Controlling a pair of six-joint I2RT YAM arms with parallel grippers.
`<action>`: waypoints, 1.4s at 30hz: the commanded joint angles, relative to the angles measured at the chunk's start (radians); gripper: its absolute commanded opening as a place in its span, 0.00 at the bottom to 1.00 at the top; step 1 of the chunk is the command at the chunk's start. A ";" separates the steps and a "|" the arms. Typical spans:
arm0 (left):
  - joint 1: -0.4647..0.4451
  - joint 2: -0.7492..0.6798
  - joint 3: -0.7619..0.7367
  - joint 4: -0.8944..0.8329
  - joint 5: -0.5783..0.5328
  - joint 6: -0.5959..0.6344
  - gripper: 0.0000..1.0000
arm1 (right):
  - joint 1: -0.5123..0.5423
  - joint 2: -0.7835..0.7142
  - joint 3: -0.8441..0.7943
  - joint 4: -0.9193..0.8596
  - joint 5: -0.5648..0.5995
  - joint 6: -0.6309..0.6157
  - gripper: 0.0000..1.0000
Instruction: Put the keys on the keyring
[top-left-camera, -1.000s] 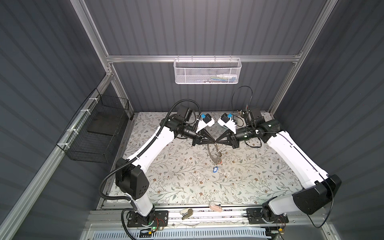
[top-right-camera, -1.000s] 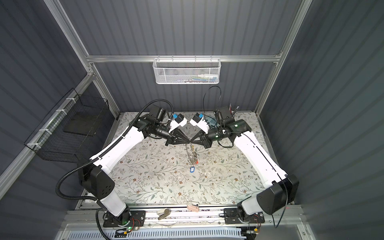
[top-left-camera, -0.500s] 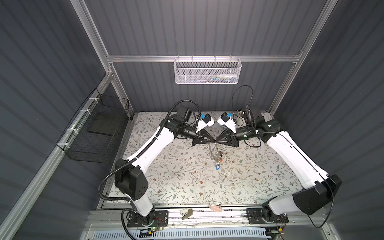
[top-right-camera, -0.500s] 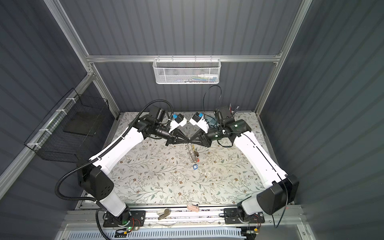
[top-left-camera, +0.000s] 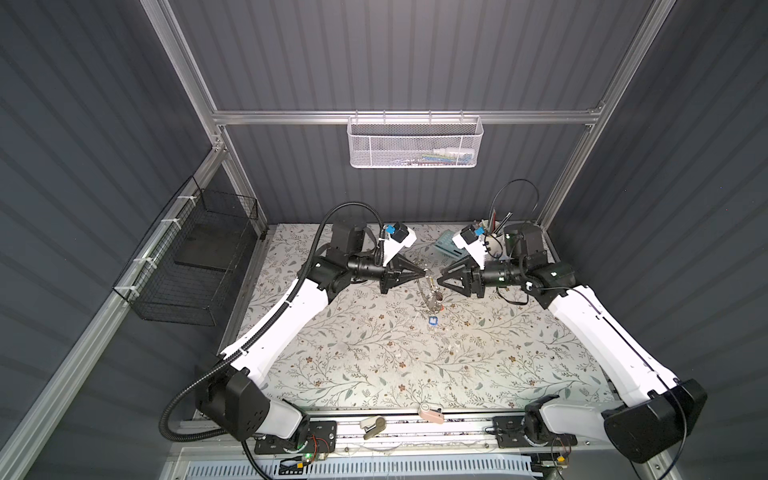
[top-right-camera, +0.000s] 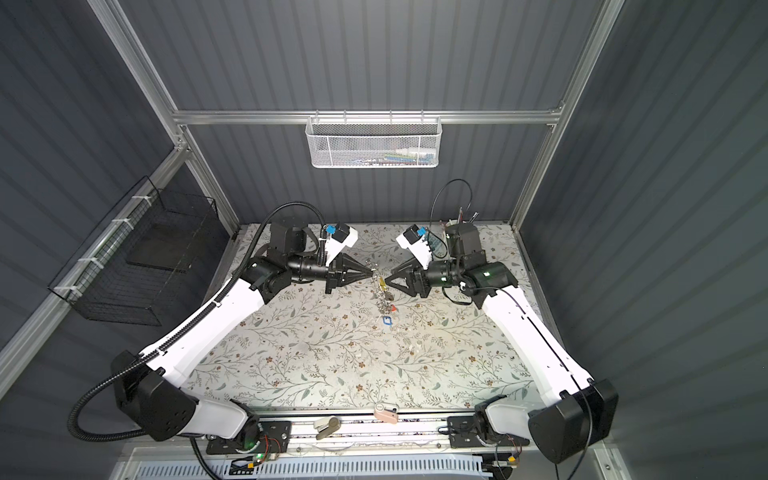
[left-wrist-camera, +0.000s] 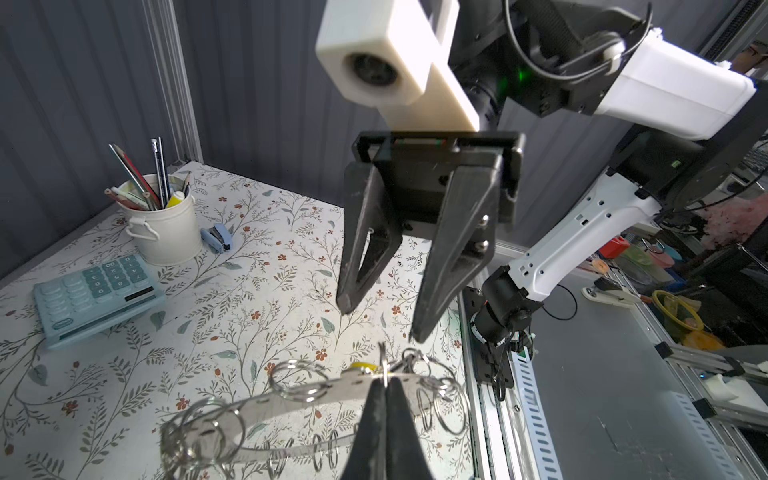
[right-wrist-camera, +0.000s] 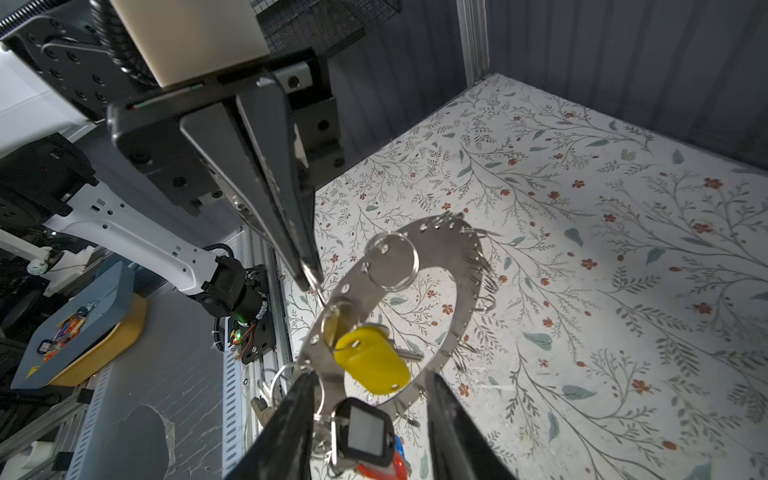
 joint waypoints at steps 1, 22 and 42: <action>-0.006 -0.044 -0.051 0.185 -0.032 -0.131 0.00 | 0.017 0.007 -0.017 0.104 -0.041 0.068 0.45; -0.023 -0.127 -0.330 0.706 -0.204 -0.484 0.00 | 0.087 0.083 0.021 0.198 -0.027 0.119 0.14; -0.023 -0.148 -0.364 0.779 -0.215 -0.517 0.00 | 0.084 0.079 -0.003 0.157 -0.007 0.097 0.15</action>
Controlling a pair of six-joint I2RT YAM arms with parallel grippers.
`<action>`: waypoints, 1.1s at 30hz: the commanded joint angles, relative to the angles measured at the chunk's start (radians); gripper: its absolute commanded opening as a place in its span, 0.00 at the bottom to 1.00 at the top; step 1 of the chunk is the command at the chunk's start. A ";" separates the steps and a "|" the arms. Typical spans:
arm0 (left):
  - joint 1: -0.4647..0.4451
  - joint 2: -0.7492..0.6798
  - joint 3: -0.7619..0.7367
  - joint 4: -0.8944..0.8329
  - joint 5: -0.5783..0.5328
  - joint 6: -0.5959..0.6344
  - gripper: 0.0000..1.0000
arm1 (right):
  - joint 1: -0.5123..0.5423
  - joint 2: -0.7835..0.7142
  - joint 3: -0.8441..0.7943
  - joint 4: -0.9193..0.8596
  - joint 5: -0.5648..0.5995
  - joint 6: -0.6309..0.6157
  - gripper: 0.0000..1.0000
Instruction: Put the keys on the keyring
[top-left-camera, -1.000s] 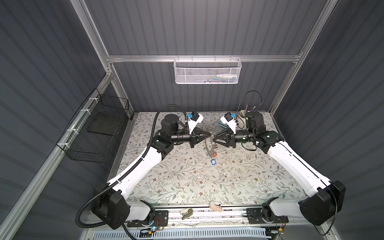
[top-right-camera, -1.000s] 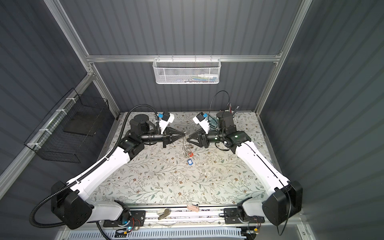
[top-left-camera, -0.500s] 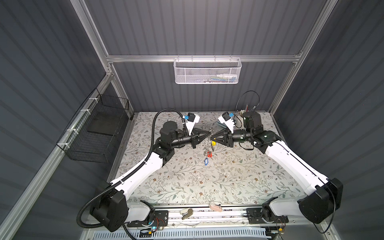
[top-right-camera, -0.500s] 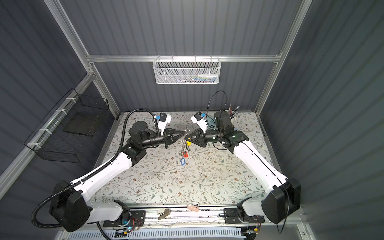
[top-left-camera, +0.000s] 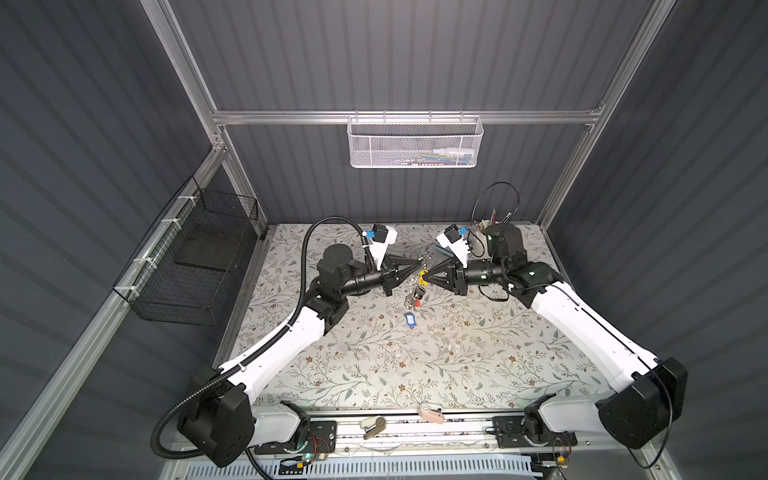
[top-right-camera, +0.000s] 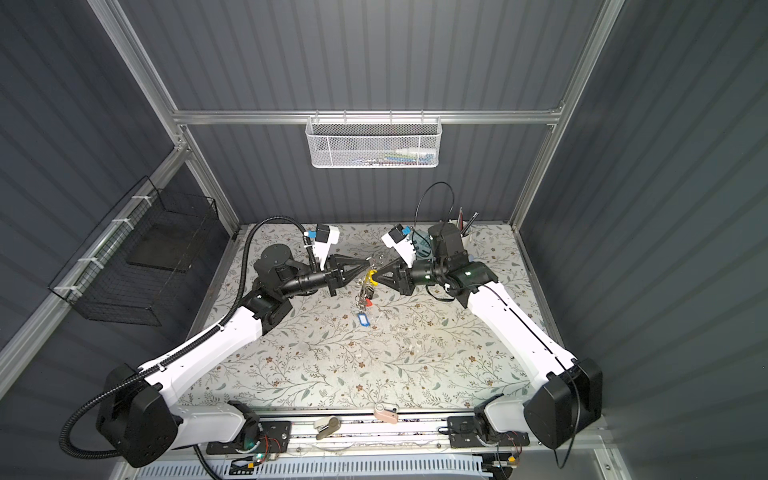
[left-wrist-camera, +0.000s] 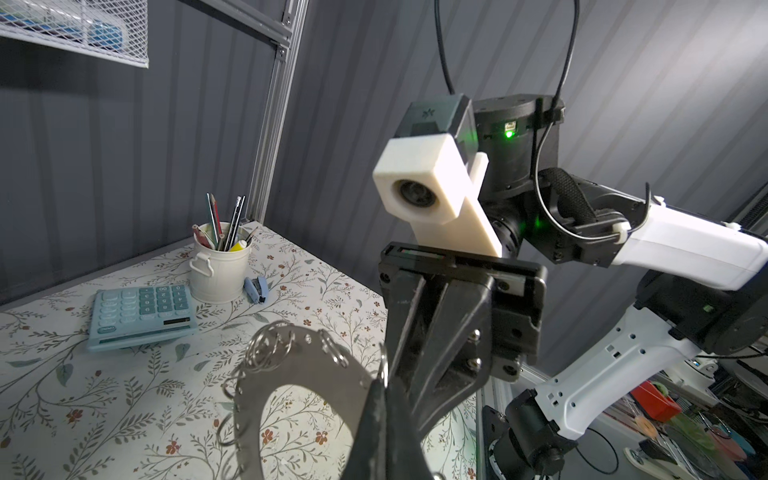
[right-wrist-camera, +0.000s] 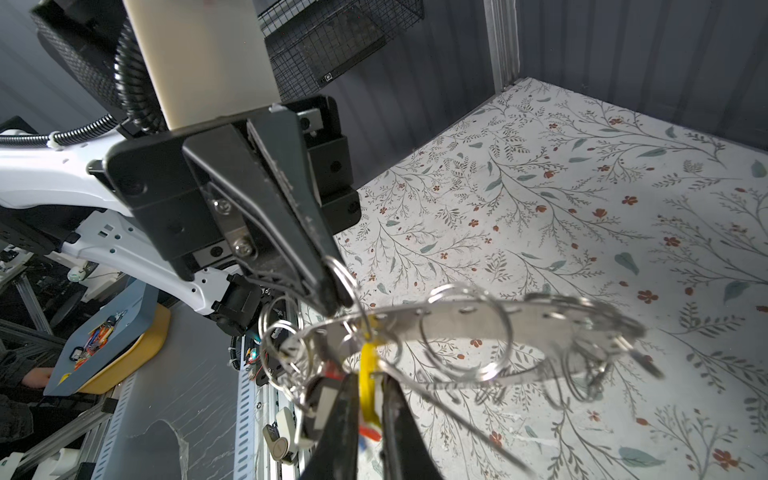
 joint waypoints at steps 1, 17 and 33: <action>-0.003 -0.029 -0.011 0.094 0.012 -0.031 0.00 | 0.001 0.013 0.008 -0.002 -0.013 0.000 0.15; -0.003 -0.016 -0.013 0.096 0.027 -0.033 0.00 | -0.125 -0.104 -0.080 0.173 -0.165 0.133 0.34; -0.003 -0.002 -0.022 0.189 0.084 -0.094 0.00 | -0.102 -0.012 -0.051 0.291 -0.205 0.204 0.34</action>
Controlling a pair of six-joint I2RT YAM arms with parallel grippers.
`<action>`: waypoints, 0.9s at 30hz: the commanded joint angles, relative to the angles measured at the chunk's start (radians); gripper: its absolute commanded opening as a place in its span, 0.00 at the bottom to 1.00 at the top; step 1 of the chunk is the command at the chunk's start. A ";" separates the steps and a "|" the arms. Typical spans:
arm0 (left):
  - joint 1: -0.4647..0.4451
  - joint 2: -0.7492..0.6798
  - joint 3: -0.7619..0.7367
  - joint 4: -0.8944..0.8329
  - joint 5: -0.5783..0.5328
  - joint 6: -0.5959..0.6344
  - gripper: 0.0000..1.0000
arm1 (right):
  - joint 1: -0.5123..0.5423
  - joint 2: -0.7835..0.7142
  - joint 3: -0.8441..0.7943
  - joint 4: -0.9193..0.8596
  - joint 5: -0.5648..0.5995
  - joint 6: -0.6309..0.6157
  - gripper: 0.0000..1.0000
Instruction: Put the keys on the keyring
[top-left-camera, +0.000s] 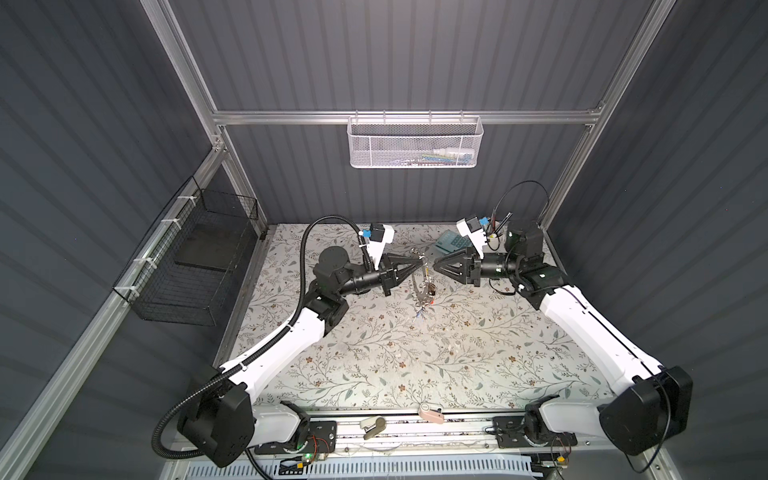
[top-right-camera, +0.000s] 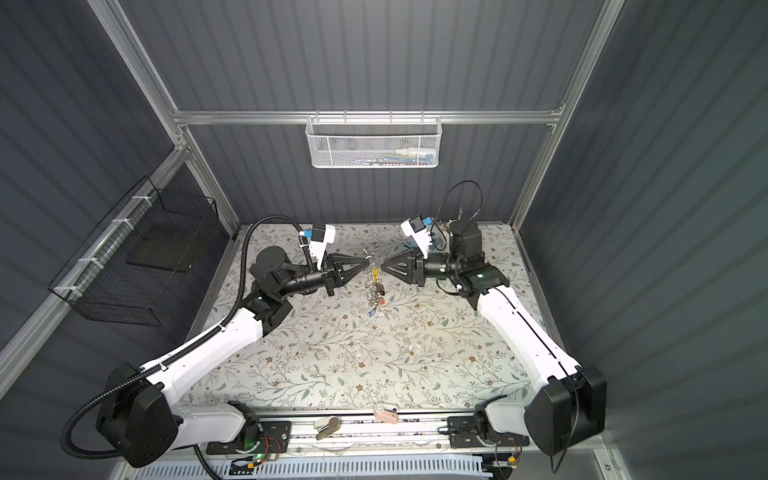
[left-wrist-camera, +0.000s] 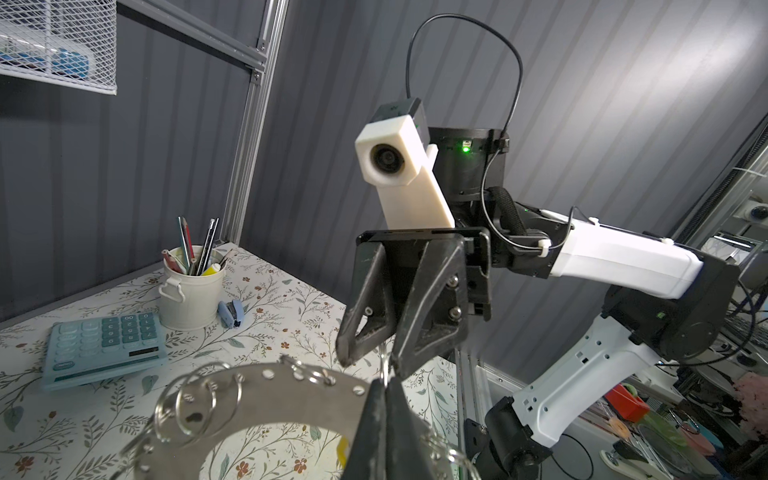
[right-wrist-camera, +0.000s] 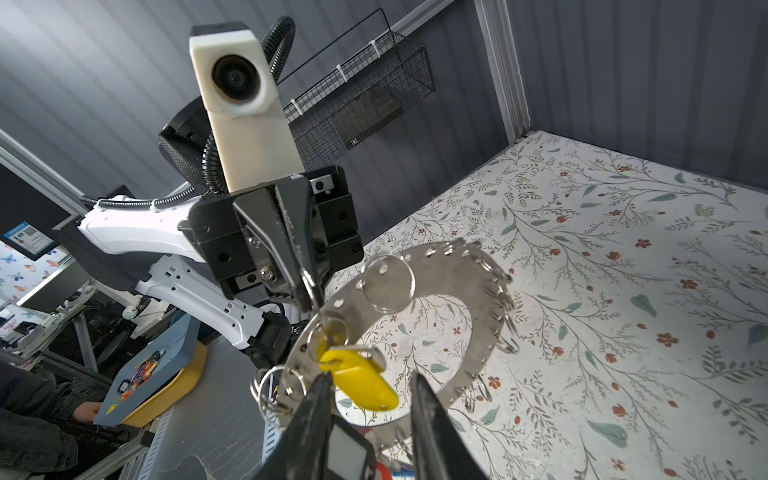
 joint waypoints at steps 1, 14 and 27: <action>-0.003 -0.001 0.001 0.066 0.030 -0.020 0.00 | 0.015 0.022 0.031 0.039 -0.025 0.015 0.35; -0.003 0.009 -0.014 0.095 0.010 -0.030 0.00 | 0.044 0.061 0.008 0.174 -0.078 0.107 0.35; -0.005 0.033 -0.021 0.128 0.001 -0.045 0.00 | 0.053 0.073 -0.017 0.250 -0.089 0.164 0.24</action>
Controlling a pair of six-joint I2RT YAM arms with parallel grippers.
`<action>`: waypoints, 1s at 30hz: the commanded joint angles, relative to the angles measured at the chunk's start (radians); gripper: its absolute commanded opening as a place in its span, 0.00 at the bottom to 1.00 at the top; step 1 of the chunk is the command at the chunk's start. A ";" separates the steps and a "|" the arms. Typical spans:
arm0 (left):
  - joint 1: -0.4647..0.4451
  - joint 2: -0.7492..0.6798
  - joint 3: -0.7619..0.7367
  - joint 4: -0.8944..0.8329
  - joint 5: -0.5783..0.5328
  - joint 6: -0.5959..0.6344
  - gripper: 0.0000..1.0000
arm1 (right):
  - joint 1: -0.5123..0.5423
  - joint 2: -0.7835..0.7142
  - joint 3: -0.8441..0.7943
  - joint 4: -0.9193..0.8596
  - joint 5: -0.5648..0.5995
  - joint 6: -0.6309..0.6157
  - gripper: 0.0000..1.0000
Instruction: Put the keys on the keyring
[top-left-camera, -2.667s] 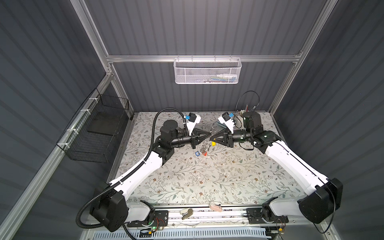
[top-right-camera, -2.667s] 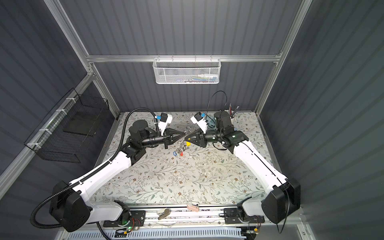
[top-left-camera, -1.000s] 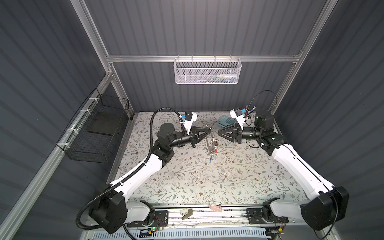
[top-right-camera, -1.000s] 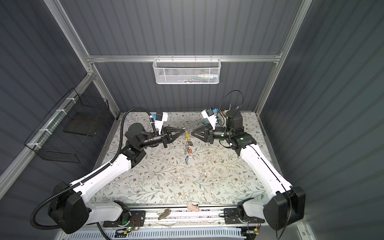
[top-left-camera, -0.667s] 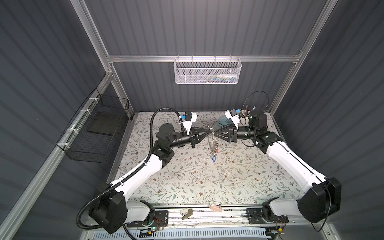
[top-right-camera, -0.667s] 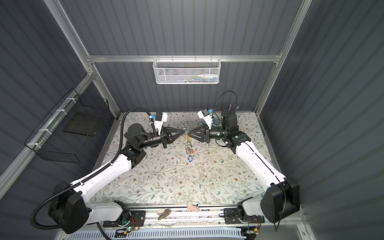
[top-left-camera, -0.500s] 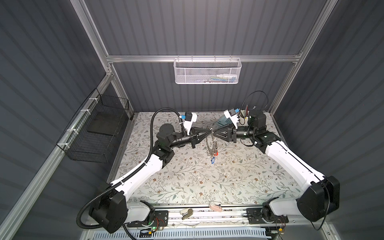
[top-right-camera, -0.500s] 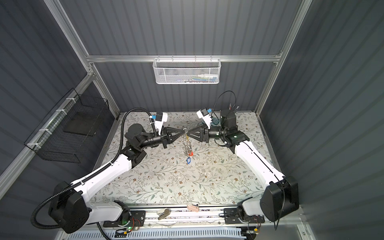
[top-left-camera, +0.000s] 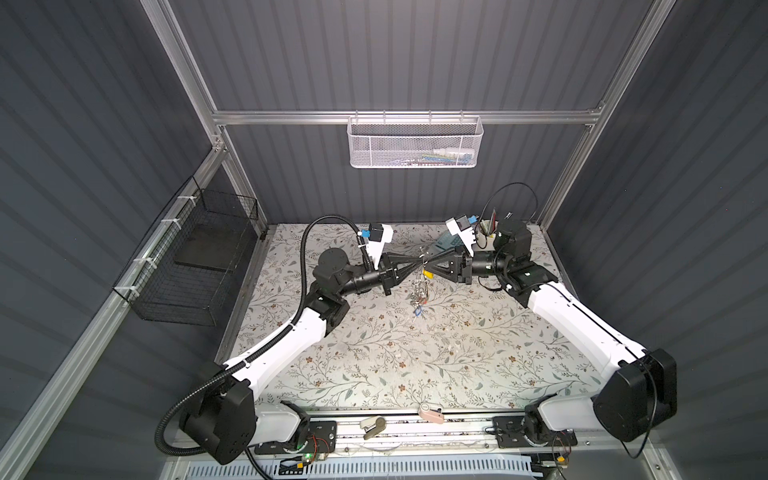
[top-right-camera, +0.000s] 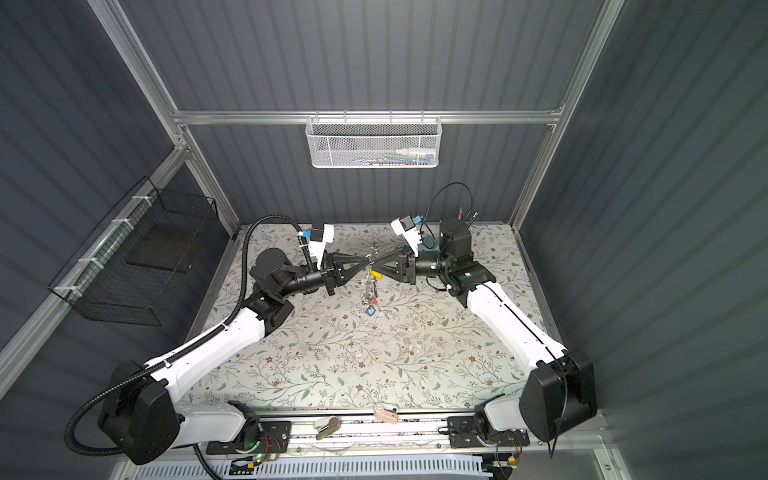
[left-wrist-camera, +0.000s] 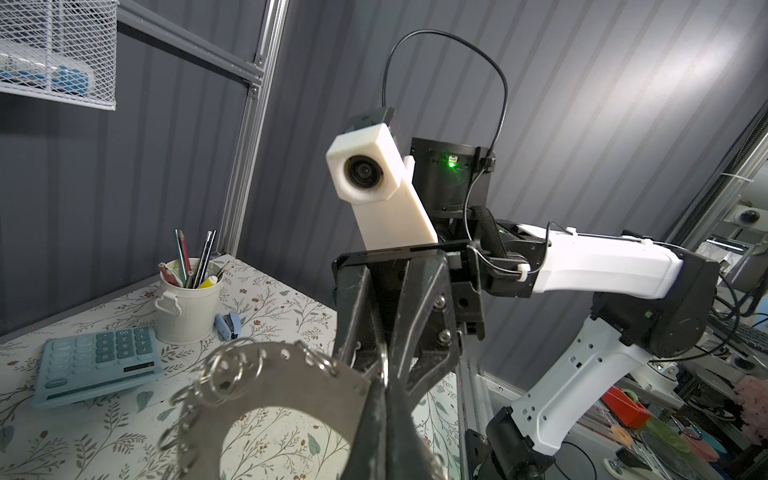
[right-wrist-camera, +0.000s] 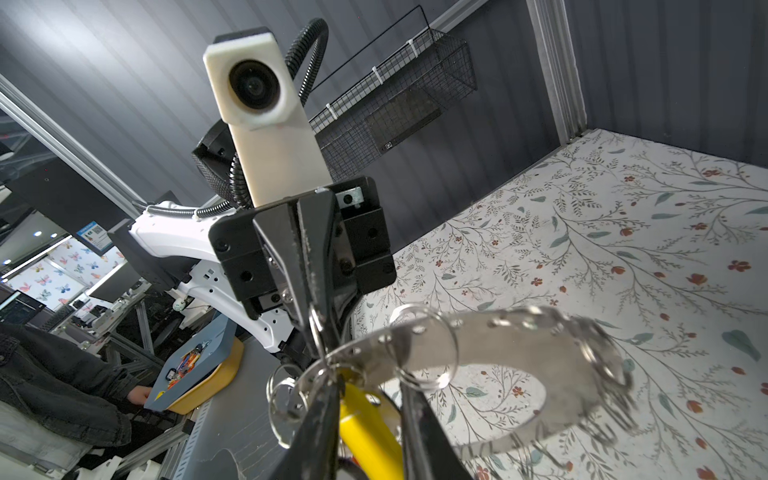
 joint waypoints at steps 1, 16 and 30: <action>-0.006 0.020 -0.007 0.059 0.009 -0.028 0.00 | 0.008 0.019 -0.004 0.063 -0.018 0.024 0.22; -0.015 0.025 -0.017 0.111 -0.029 -0.028 0.00 | 0.006 0.028 0.010 -0.006 0.012 -0.018 0.00; -0.011 -0.006 -0.019 0.082 -0.048 -0.016 0.00 | -0.053 -0.034 -0.018 -0.040 0.016 -0.032 0.01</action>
